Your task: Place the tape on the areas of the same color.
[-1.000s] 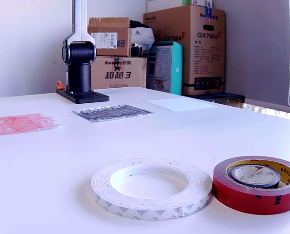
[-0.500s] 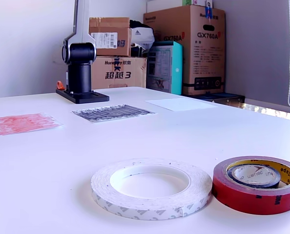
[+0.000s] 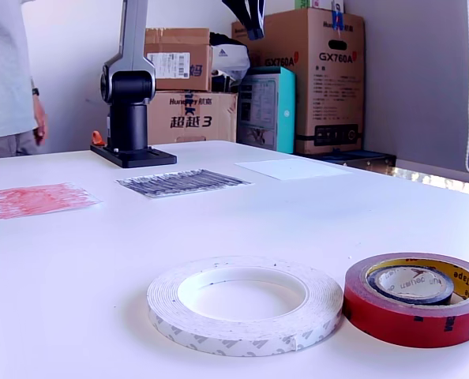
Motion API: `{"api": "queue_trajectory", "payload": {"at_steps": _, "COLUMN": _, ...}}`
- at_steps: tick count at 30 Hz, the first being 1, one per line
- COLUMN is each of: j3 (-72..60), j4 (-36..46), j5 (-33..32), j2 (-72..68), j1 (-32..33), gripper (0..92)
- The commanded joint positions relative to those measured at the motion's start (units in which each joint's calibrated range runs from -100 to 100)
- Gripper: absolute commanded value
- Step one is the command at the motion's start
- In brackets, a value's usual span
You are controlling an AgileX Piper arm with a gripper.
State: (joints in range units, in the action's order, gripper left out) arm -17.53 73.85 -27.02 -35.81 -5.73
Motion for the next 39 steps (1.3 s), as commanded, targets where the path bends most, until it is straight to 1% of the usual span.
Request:
{"api": "queue_trajectory", "payload": {"at_steps": 1, "j3": -5.0, "j4": -0.3, "j5": -0.4, "j2": -4.9, "j1": -1.0, "gripper": 0.0}}
{"api": "queue_trajectory", "payload": {"at_steps": 5, "j3": -10.0, "j4": -0.3, "j5": -0.2, "j2": -9.7, "j1": -1.7, "gripper": 0.0}}
{"api": "queue_trajectory", "payload": {"at_steps": 17, "j3": -19.7, "j4": -0.7, "j5": -0.7, "j2": -19.0, "j1": -1.8, "gripper": 0.0}}
{"api": "queue_trajectory", "payload": {"at_steps": 21, "j3": -23.2, "j4": -0.7, "j5": -4.8, "j2": -23.0, "j1": -2.6, "gripper": 0.0}}
{"api": "queue_trajectory", "payload": {"at_steps": 23, "j3": -25.0, "j4": -0.7, "j5": -5.7, "j2": -25.2, "j1": -3.2, "gripper": 0.0}}
{"api": "queue_trajectory", "payload": {"at_steps": 31, "j3": -30.6, "j4": -0.7, "j5": -5.7, "j2": -32.6, "j1": -5.1, "gripper": 0.0}}
{"api": "queue_trajectory", "payload": {"at_steps": 39, "j3": -33.1, "j4": -0.7, "j5": -5.7, "j2": -36.9, "j1": -5.1, "gripper": 0.0}}
